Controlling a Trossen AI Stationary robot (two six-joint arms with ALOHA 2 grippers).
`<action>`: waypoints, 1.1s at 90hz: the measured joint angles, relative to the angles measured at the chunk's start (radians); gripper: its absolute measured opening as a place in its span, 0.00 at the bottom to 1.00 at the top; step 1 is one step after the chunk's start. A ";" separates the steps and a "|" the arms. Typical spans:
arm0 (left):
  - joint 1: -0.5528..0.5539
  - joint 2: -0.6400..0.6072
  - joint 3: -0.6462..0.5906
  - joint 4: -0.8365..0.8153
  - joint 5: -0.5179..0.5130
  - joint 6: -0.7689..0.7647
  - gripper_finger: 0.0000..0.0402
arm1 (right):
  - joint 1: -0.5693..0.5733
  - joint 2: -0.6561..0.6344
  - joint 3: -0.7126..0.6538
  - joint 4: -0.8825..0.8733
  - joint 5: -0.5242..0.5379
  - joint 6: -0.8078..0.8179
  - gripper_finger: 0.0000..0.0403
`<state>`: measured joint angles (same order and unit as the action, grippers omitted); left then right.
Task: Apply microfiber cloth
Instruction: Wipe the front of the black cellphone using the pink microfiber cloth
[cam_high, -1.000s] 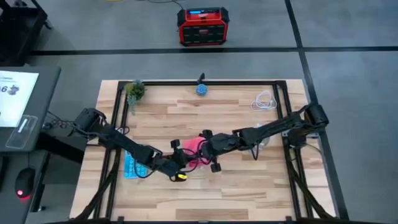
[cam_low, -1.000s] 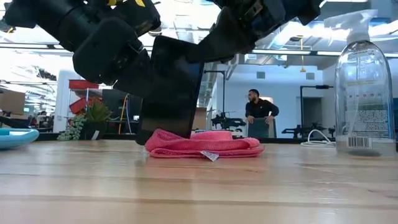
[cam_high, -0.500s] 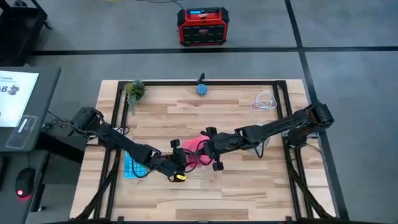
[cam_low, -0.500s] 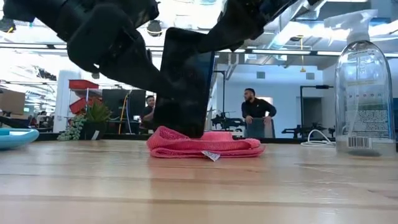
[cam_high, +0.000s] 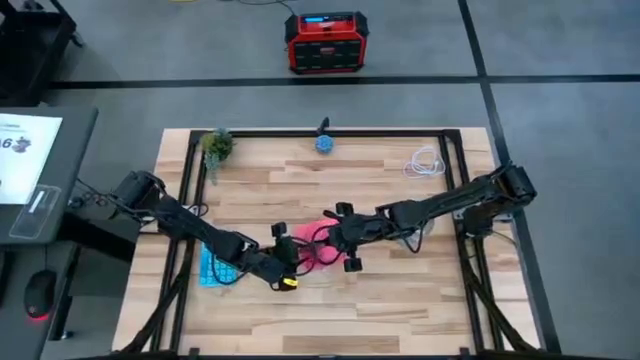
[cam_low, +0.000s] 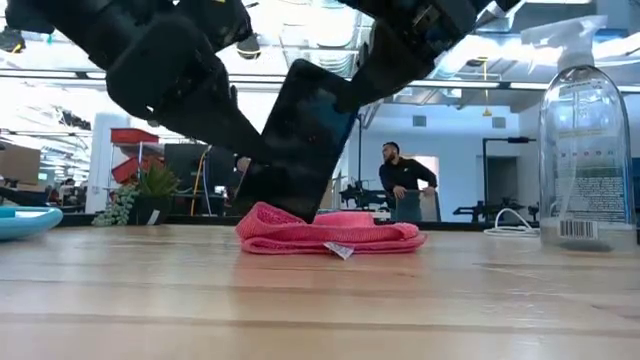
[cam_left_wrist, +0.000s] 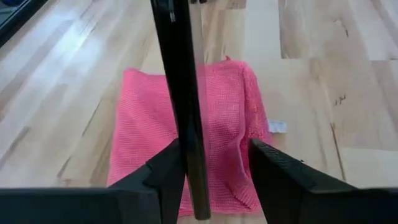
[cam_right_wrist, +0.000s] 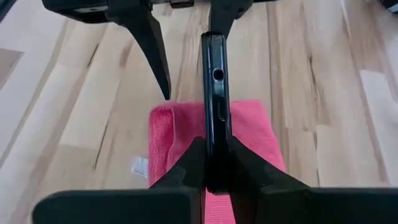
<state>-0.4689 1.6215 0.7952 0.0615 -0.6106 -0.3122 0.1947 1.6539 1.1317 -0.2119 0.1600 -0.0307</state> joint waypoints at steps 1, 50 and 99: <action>0.000 0.000 0.000 0.001 0.000 0.000 0.37 | 0.000 0.000 0.000 0.000 0.000 0.000 0.06; 0.049 -0.003 -0.001 0.157 0.058 0.178 0.37 | 0.064 -0.006 -0.002 0.005 0.014 -0.027 0.06; 0.059 -0.009 -0.001 0.193 -0.036 0.199 0.38 | 0.079 -0.007 -0.002 -0.078 0.105 0.004 0.06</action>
<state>-0.4103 1.6127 0.7940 0.2546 -0.6463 -0.1135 0.2733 1.6466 1.1301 -0.2895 0.2653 -0.0265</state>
